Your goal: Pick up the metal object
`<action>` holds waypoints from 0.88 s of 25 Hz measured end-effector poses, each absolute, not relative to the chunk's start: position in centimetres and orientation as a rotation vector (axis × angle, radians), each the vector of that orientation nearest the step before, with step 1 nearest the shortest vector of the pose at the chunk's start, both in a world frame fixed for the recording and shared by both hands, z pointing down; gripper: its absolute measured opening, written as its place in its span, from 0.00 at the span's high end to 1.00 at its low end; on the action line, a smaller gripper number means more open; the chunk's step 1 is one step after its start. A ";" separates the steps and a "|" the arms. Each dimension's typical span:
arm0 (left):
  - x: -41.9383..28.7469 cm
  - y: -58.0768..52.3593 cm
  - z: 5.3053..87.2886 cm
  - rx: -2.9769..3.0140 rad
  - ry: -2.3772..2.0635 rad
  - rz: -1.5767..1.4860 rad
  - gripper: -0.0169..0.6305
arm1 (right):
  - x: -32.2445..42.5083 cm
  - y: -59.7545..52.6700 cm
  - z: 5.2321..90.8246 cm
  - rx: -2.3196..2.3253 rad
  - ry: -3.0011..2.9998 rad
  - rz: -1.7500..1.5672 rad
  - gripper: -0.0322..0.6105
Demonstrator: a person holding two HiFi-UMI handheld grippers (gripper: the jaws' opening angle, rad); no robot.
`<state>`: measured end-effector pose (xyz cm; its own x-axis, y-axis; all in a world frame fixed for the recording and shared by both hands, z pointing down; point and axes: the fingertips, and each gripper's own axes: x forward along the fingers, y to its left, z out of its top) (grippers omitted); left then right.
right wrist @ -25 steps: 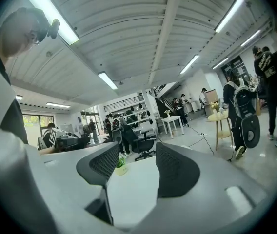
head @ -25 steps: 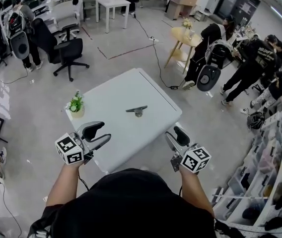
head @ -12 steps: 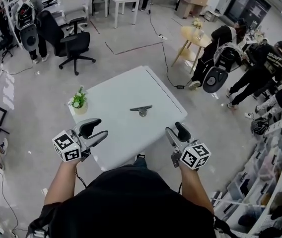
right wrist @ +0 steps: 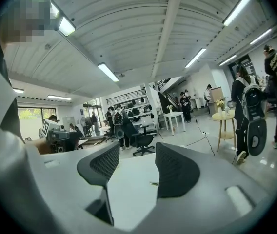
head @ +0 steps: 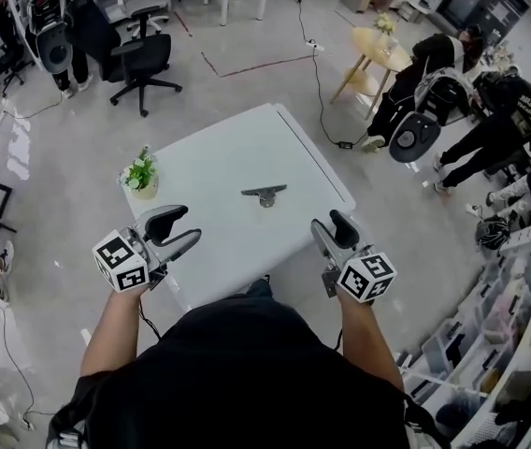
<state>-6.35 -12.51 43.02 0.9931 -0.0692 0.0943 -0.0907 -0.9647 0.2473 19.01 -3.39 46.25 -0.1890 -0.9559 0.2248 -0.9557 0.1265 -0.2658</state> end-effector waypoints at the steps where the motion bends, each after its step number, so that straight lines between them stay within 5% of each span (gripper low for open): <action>1: -5.9 -12.8 43.2 2.882 -0.118 0.120 0.62 | 19.5 -3.8 46.5 -2.003 2.363 -0.564 0.58; 22: -2.4 -18.5 49.5 2.742 -0.242 0.180 0.62 | 23.6 -11.8 58.5 -2.022 2.612 -0.836 0.54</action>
